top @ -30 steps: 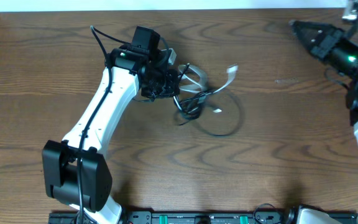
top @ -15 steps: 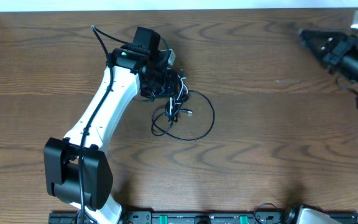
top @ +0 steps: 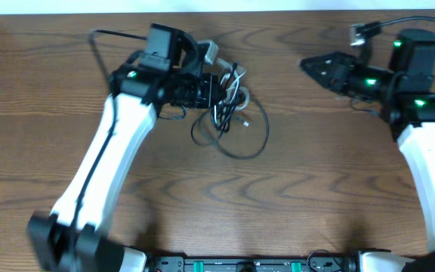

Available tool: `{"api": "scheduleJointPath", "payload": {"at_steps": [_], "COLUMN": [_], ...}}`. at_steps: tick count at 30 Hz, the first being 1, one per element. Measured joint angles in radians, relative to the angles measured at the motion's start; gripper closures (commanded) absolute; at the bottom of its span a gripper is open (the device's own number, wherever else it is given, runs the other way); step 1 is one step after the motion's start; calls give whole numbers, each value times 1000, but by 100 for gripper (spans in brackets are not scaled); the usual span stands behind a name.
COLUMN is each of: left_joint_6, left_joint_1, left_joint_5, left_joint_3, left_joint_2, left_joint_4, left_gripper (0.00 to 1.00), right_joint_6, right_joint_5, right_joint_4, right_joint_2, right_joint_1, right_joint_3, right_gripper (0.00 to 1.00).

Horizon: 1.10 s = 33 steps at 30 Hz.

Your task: Untangle cables

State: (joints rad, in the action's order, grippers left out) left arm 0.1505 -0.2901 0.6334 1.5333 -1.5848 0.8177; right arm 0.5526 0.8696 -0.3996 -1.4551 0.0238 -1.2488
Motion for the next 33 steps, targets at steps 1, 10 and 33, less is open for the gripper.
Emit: {"api": "scheduleJointPath", "payload": {"at_steps": [1,10,33], "left_joint_6": [-2,-2,-150], "left_joint_1": [0,0,0], "left_joint_5": [10,45,208], "left_joint_3": [7,23,23], "left_joint_2": [37,175,150], "left_joint_4": [-2,14,73], "left_gripper": [93,92,92], "right_joint_6": [-20,-196,-255], "right_joint_5": [-11,-38,-71], "right_joint_4": [5,53,182], "right_joint_2": [-11,-84,-160], "right_joint_1": [17,89,186], "right_joint_3": [0,0,0], "right_gripper": [46,43,46]}}
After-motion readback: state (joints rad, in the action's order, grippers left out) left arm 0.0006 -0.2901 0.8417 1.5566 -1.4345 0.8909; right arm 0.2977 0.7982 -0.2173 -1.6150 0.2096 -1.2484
